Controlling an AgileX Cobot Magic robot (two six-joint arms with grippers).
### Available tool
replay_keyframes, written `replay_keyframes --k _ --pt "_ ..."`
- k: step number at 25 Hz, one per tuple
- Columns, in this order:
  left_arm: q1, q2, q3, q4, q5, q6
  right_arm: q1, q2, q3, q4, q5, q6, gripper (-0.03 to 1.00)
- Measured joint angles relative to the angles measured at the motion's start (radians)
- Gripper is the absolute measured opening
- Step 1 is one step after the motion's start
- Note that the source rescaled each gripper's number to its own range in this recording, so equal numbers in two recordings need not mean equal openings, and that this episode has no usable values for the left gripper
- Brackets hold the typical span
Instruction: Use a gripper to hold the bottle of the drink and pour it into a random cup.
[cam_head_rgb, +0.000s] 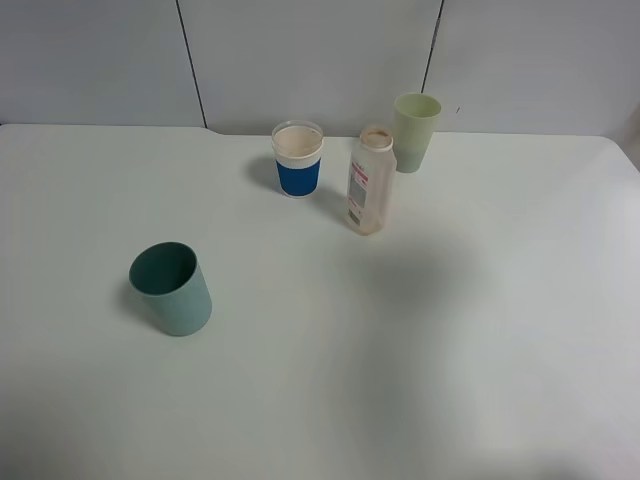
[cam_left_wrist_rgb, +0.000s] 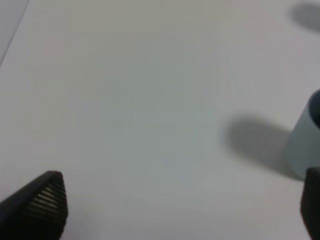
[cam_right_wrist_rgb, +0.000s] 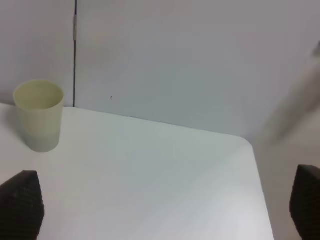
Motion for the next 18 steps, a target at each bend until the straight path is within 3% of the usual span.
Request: replay_keyframes --k 5,10,18 --pt "0.000 0.000 0.000 0.000 0.000 0.000 0.000 -0.162 0.140 0.081 0.006 -0.026 1.00" --pt "0.000 0.000 0.000 0.000 0.000 0.000 -0.015 -0.252 0.222 0.205 0.013 -0.147 1.00" --pt "0.000 0.000 0.000 0.000 0.000 0.000 -0.197 -0.321 0.225 0.218 0.043 -0.181 1.00"
